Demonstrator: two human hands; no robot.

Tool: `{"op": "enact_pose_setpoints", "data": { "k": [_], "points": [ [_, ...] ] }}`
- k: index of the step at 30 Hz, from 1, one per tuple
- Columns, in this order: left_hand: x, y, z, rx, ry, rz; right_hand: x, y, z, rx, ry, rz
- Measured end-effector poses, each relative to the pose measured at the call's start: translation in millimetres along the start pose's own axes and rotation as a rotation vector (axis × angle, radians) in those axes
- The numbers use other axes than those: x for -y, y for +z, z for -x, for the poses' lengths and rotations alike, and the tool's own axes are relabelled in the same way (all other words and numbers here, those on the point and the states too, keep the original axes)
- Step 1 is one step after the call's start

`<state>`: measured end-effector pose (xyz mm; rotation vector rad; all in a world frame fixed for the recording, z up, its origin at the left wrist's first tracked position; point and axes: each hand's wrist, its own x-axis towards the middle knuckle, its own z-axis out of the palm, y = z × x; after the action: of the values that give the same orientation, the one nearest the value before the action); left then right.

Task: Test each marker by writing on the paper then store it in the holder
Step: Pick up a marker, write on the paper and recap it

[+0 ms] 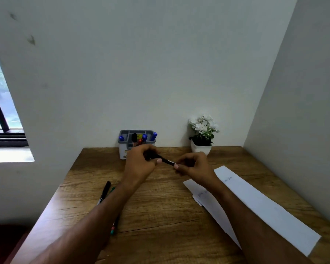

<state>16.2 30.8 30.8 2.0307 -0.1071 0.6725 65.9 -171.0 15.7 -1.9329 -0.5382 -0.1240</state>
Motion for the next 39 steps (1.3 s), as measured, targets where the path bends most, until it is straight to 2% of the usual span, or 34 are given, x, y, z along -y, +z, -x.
{"op": "enact_pose_setpoints", "data": {
  "k": [5, 10, 15, 20, 33, 39],
  "points": [
    [-8, -5, -5, -0.158, 0.016, 0.178, 13, 27, -24, -0.076, -0.148, 0.251],
    [-17, -13, -19, -0.298, 0.171, 0.082, 35, 50, -46, -0.150, -0.242, 0.351],
    [-16, -22, -47, -0.359, 0.271, -0.005, 41, 56, -52, -0.200, -0.220, 0.341],
    [-5, -17, -66, -0.314, 0.253, -0.022, 22, 50, -48, -0.196, -0.163, 0.303],
    [18, 4, -79, -0.122, 0.077, -0.309, 1, 43, -41, -0.151, -0.119, 0.338],
    [20, 4, -77, -0.068, 0.068, -0.393, -3, 44, -39, -0.110, -0.093, 0.360]
  ]
}}
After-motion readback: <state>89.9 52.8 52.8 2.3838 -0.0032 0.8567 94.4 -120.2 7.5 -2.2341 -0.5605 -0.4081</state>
